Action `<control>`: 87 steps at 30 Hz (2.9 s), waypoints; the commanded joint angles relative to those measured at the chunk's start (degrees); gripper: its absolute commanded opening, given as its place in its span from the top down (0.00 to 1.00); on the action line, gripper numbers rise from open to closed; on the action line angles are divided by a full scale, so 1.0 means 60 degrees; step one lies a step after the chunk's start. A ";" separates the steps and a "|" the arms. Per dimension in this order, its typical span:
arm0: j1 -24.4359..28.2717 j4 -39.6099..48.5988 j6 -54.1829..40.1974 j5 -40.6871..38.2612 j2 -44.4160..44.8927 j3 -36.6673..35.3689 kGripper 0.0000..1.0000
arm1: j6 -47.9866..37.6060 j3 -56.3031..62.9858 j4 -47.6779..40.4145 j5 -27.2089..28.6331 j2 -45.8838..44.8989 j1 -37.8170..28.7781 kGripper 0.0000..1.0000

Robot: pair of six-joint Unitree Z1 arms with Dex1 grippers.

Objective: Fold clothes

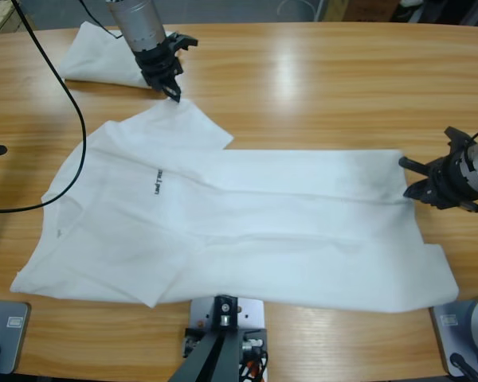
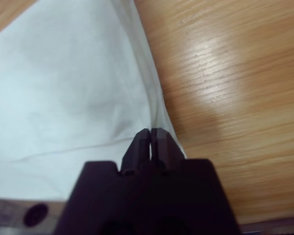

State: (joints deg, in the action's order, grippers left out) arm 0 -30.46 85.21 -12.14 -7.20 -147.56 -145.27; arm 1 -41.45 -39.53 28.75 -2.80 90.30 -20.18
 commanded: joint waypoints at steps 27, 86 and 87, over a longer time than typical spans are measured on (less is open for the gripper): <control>0.0213 0.0353 -0.0215 0.0072 0.4258 0.4829 1.00 | 0.1186 -0.1864 0.2772 -0.1217 -0.2175 0.0462 1.00; -0.1384 0.0344 0.0793 0.0116 0.8172 0.8922 1.00 | -0.1099 0.0231 0.1410 -0.1434 -0.1050 0.0070 0.40; -0.1384 0.0347 0.0793 0.0125 0.8172 0.8919 1.00 | -0.1137 0.0293 0.1319 -0.1507 -0.0997 0.0052 0.40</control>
State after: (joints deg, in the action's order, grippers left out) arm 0 -38.08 86.34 -7.82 -7.18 -97.43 -92.98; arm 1 -45.03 -41.46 39.82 -11.59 82.84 -18.00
